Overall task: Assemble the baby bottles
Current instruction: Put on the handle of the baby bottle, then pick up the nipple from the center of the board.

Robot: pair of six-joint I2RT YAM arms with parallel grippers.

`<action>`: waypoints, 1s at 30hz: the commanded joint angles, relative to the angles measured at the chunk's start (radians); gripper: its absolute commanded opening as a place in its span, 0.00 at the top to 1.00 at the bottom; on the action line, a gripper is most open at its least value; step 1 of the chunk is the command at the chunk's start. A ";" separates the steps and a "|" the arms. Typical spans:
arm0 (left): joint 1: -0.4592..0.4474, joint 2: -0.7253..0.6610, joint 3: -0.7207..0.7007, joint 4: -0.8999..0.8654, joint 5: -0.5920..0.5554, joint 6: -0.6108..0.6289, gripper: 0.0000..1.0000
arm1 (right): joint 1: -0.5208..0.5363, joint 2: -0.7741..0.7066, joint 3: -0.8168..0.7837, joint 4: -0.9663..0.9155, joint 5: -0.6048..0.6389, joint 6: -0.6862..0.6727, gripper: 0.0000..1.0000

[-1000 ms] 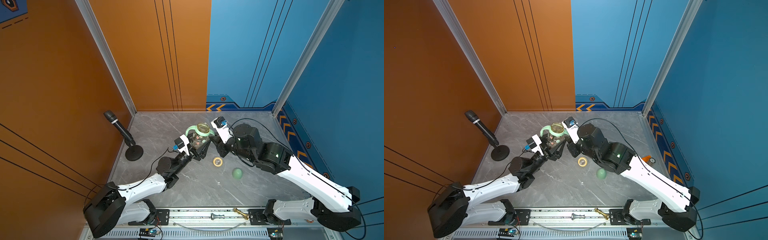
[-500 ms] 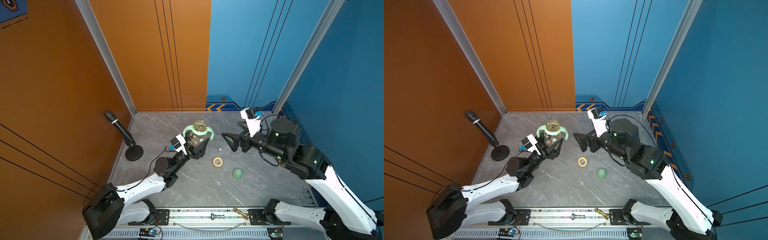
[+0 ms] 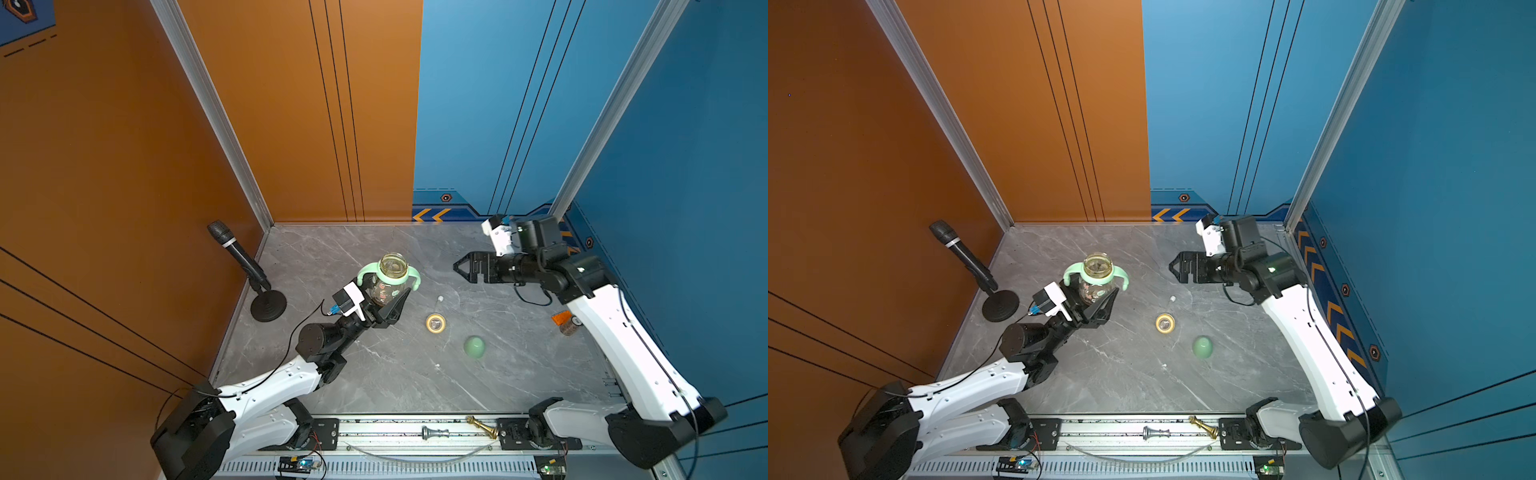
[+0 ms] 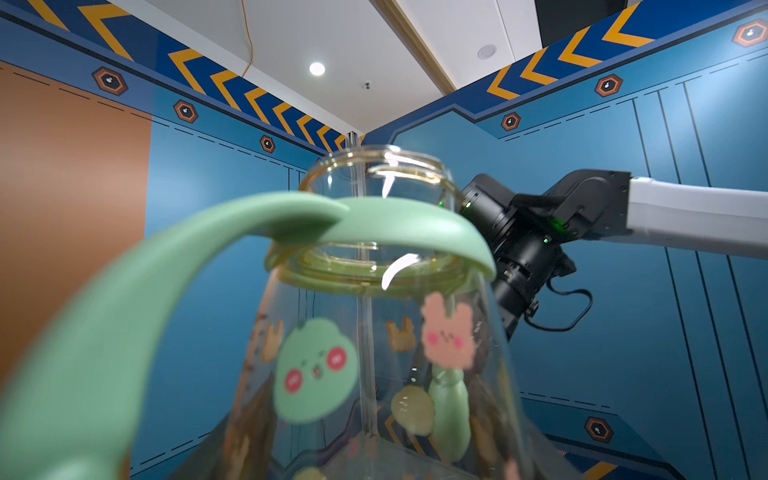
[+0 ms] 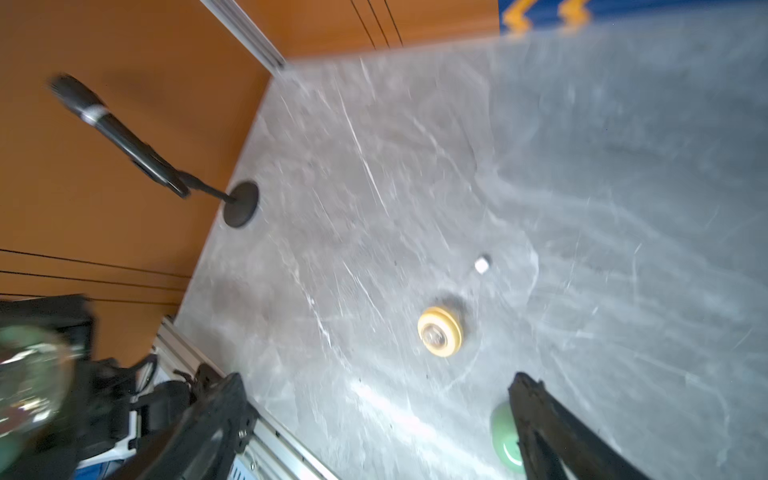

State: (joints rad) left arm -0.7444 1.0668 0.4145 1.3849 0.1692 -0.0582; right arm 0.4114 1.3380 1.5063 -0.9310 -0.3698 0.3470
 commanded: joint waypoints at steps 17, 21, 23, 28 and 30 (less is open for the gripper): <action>0.059 -0.173 -0.154 0.025 -0.021 0.011 0.79 | 0.333 0.501 -0.009 -0.130 0.451 0.086 0.01; 0.061 -0.182 -0.169 0.024 -0.035 0.007 0.79 | 0.420 0.528 -0.026 -0.096 0.666 0.159 0.01; 0.065 -0.187 -0.171 0.023 -0.033 0.000 0.79 | 0.444 0.560 -0.032 -0.075 0.734 0.178 0.01; 0.075 -0.202 -0.182 0.023 -0.036 -0.018 0.79 | 0.458 0.610 -0.043 -0.045 0.752 0.211 0.08; 0.080 -0.208 -0.188 0.023 -0.038 -0.023 0.79 | 0.467 0.610 -0.060 -0.029 0.771 0.234 0.08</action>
State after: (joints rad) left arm -0.6777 0.8780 0.2417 1.3830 0.1566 -0.0605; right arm 0.8753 1.9476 1.4693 -0.9768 0.3199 0.5224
